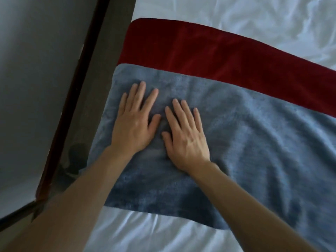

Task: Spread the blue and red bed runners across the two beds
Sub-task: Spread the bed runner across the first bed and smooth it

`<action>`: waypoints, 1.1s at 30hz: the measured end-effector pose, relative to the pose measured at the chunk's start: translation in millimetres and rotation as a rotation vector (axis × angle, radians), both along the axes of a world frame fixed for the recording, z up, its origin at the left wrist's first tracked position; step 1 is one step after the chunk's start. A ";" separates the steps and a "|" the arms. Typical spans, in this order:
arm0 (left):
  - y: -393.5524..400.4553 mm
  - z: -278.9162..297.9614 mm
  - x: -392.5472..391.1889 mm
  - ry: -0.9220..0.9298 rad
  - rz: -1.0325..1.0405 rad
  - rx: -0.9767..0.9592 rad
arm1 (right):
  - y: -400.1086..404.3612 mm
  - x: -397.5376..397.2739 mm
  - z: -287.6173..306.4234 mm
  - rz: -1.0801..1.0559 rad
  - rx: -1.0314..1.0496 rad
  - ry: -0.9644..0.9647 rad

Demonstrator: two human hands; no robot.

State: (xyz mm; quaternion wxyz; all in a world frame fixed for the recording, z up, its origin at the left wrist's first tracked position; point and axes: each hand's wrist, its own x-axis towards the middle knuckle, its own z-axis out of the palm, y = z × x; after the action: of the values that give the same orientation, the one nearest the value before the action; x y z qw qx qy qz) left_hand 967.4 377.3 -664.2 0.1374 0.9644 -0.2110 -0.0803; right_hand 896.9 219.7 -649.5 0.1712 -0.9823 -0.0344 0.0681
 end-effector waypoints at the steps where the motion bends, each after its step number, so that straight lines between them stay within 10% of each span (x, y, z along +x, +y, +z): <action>1: 5.1 -0.9 -3.8 0.002 0.046 -0.009 | 2.1 -7.7 -2.4 0.006 -0.003 0.001; 33: -444.6 -16.7 -169.1 -0.081 -0.298 0.132 | -405.5 -167.1 -30.1 -0.522 -0.116 -0.015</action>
State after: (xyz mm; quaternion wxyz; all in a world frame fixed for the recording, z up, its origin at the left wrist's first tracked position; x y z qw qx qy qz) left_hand 798.3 -67.3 -681.0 0.0517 0.9318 -0.3514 -0.0748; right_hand 729.7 -185.7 -679.7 0.1263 -0.9665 0.2229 0.0163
